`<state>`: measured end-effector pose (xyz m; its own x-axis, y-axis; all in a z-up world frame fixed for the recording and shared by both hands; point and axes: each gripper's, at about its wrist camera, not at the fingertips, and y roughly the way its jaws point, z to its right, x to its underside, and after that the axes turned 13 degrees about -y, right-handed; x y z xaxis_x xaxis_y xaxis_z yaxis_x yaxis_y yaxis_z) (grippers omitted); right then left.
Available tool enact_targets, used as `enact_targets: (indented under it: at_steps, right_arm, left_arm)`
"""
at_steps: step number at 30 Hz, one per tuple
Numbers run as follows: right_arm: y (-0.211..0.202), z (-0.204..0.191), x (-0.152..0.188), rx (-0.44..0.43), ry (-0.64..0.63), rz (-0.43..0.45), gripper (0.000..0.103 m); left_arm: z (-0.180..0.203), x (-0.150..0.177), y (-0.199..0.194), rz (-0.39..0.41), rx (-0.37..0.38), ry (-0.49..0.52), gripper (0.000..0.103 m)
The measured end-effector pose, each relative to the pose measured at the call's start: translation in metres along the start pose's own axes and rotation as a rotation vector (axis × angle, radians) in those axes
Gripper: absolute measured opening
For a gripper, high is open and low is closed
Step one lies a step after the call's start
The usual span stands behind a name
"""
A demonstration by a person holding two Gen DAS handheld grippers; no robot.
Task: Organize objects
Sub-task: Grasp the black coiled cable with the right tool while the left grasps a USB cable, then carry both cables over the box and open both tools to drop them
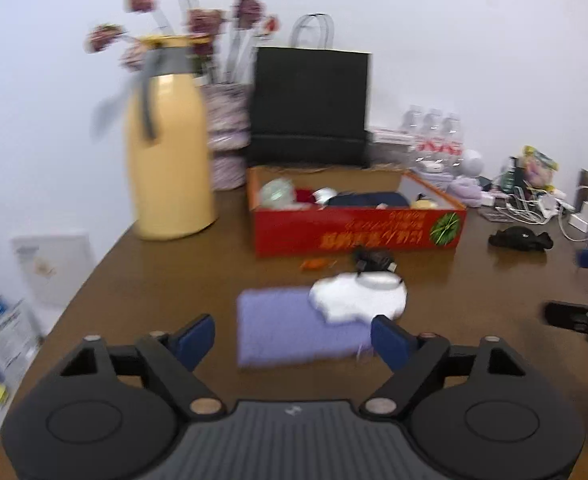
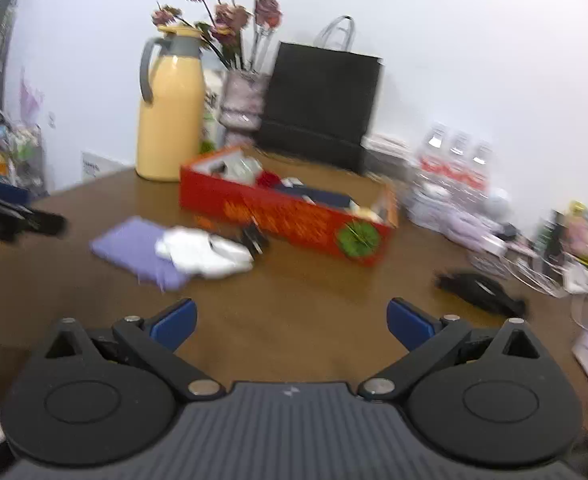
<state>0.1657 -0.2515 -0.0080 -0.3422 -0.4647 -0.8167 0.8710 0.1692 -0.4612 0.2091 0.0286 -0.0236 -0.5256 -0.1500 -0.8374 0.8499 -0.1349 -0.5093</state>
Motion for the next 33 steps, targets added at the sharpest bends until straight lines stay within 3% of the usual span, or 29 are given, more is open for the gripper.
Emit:
enact_targets:
  at_steps: [4, 6, 8, 10, 11, 13, 15, 16, 18, 21, 27, 30, 33]
  right_arm:
    - [0.072, 0.008, -0.028, -0.050, 0.067, -0.006, 0.085]
    - [0.109, 0.015, -0.043, -0.106, 0.111, -0.007, 0.083]
    - [0.145, 0.020, -0.054, -0.157, 0.137, -0.017, 0.082]
    - [0.177, 0.023, -0.059, -0.192, 0.153, -0.058, 0.080]
    - [0.195, 0.025, -0.059, -0.211, 0.169, -0.076, 0.078]
    - [0.223, 0.028, -0.056, -0.253, 0.233, -0.113, 0.062]
    - [0.243, 0.030, -0.049, -0.320, 0.300, -0.143, 0.044]
    - [0.249, 0.030, -0.045, -0.346, 0.319, -0.156, 0.043]
    - [0.243, 0.030, -0.041, -0.345, 0.315, -0.146, 0.041]
    - [0.222, 0.038, -0.040, -0.273, 0.280, -0.120, 0.039]
    - [0.157, 0.054, -0.026, -0.165, 0.318, -0.045, 0.039]
    - [0.115, 0.046, -0.016, -0.154, 0.314, -0.021, 0.039]
    - [0.076, 0.027, -0.004, -0.190, 0.291, -0.033, 0.039]
  left_arm:
    - [0.018, -0.024, 0.068, -0.054, 0.065, 0.063, 0.066]
    - [0.028, -0.031, 0.095, -0.087, 0.115, 0.108, 0.058]
    - [0.036, -0.035, 0.122, -0.165, 0.170, 0.136, 0.040]
    - [0.043, -0.038, 0.148, -0.229, 0.196, 0.137, 0.032]
    - [0.045, -0.038, 0.158, -0.242, 0.204, 0.139, 0.019]
    - [0.051, -0.036, 0.175, -0.268, 0.186, 0.152, 0.005]
    - [0.052, -0.033, 0.181, -0.252, 0.192, 0.140, 0.004]
    - [0.052, -0.031, 0.182, -0.246, 0.208, 0.133, 0.003]
    - [0.051, -0.031, 0.182, -0.248, 0.217, 0.128, 0.001]
    - [0.048, -0.037, 0.169, -0.190, 0.196, 0.115, 0.001]
    - [0.031, -0.051, 0.101, -0.095, 0.254, -0.025, 0.001]
    - [0.026, -0.042, 0.056, -0.062, 0.284, -0.080, 0.001]
    - [0.025, -0.019, 0.018, -0.056, 0.257, -0.092, 0.001]
